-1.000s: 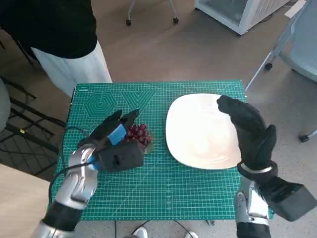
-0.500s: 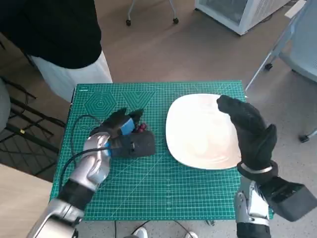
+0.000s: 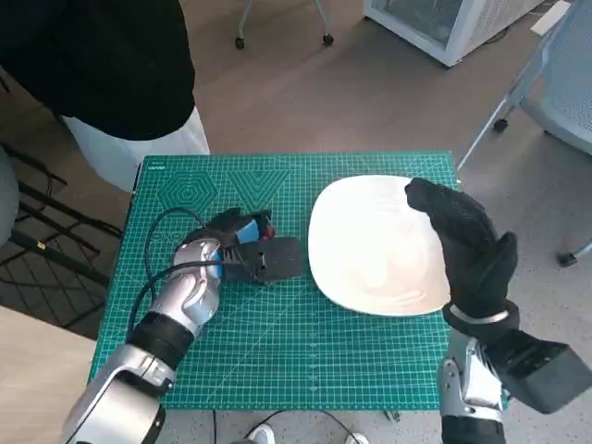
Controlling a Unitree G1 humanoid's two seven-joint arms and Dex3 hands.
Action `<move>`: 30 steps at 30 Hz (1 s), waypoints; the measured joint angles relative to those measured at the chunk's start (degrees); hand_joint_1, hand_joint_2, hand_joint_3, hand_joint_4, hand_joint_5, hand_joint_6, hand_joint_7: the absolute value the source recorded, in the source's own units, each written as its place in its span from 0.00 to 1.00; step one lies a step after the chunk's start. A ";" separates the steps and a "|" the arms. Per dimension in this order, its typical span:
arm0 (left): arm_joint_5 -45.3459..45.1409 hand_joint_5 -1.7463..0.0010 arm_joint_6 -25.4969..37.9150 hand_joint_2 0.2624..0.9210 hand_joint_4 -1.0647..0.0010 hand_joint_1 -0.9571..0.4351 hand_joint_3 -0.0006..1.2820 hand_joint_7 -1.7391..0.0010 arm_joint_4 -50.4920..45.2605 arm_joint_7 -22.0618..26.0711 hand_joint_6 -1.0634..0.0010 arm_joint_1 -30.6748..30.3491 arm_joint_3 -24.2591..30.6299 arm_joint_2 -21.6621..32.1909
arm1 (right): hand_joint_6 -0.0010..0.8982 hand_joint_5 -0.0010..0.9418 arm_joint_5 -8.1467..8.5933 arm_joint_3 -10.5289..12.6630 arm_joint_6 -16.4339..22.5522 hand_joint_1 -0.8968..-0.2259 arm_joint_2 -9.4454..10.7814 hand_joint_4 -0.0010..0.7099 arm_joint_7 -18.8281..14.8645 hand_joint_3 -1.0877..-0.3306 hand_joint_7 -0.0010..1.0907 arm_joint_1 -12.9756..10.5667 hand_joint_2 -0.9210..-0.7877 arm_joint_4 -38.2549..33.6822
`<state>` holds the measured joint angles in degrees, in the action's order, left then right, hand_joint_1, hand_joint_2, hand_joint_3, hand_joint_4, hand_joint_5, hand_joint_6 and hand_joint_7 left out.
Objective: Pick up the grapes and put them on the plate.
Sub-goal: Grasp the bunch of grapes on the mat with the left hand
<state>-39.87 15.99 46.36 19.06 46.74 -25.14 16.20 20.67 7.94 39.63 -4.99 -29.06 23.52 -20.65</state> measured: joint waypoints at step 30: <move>3.37 0.23 -4.62 0.70 0.41 0.93 0.33 0.96 11.42 -8.37 0.32 4.80 -1.25 -1.41 | 0.09 0.00 -0.12 0.20 0.02 0.38 -0.13 0.41 -0.02 0.47 0.30 0.06 0.00 -0.04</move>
<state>-36.51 11.37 57.78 10.68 51.54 -26.40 14.79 20.55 8.14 39.65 -5.12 -29.08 23.58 -20.68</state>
